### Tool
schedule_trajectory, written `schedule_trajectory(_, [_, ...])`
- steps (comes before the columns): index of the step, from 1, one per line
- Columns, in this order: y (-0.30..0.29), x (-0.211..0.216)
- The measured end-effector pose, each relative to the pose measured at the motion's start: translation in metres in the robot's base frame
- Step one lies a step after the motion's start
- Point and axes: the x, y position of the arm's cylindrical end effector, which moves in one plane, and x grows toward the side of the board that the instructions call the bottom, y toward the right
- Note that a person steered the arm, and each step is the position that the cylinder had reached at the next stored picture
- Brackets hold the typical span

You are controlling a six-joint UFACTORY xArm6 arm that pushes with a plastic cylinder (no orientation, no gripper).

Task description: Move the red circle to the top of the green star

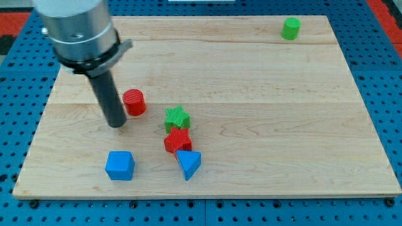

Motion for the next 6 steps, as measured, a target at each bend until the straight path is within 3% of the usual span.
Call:
schedule_trajectory(1, [-0.001, -0.020])
schedule_trajectory(3, [0.060, -0.049])
schedule_trajectory(4, [0.043, -0.048])
schedule_trajectory(6, [0.110, -0.032])
